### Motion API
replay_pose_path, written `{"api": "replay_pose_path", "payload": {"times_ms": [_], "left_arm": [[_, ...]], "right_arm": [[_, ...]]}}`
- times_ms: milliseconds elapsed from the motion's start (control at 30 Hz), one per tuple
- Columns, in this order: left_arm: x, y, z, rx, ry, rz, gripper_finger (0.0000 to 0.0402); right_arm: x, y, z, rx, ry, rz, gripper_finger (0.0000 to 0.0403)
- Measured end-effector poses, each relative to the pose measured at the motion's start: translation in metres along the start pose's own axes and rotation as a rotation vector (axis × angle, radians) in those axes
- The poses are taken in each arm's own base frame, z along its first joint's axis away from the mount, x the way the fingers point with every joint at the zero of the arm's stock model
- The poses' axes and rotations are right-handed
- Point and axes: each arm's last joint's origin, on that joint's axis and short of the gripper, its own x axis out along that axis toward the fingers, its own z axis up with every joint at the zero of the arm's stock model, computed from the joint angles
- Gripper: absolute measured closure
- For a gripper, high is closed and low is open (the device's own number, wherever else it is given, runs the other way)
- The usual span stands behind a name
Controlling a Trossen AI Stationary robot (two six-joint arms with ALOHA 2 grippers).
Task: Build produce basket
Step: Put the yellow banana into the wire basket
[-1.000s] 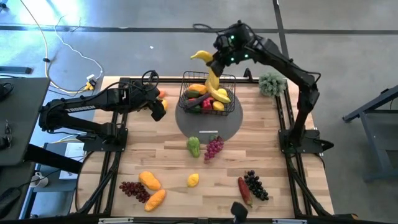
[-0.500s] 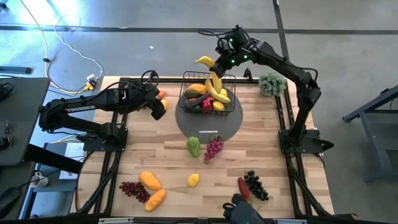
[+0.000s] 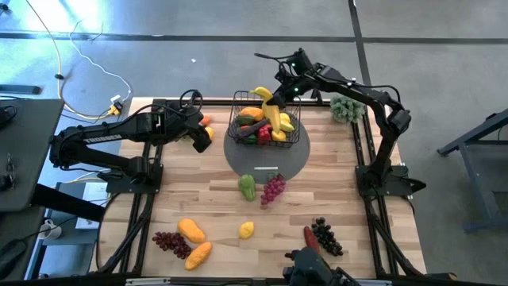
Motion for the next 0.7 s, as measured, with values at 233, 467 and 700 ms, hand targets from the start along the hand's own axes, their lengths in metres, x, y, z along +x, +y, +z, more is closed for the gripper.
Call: {"api": "replay_pose_path", "payload": {"times_ms": [233,467,700], "left_arm": [[0.0,0.0,0.0,0.0,-0.002,0.008,0.0234],[0.0,0.001,0.0,0.0,-0.006,0.021,0.0234],[0.0,0.001,0.0,0.0,-0.006,0.021,0.0234]], "right_arm": [[0.0,-0.026,-0.018,0.066,0.026,0.047,0.0295],[-0.002,-0.041,-0.029,0.131,0.049,0.03,0.0292],[-0.003,-0.044,-0.032,0.154,0.062,-0.078,0.0265]]}}
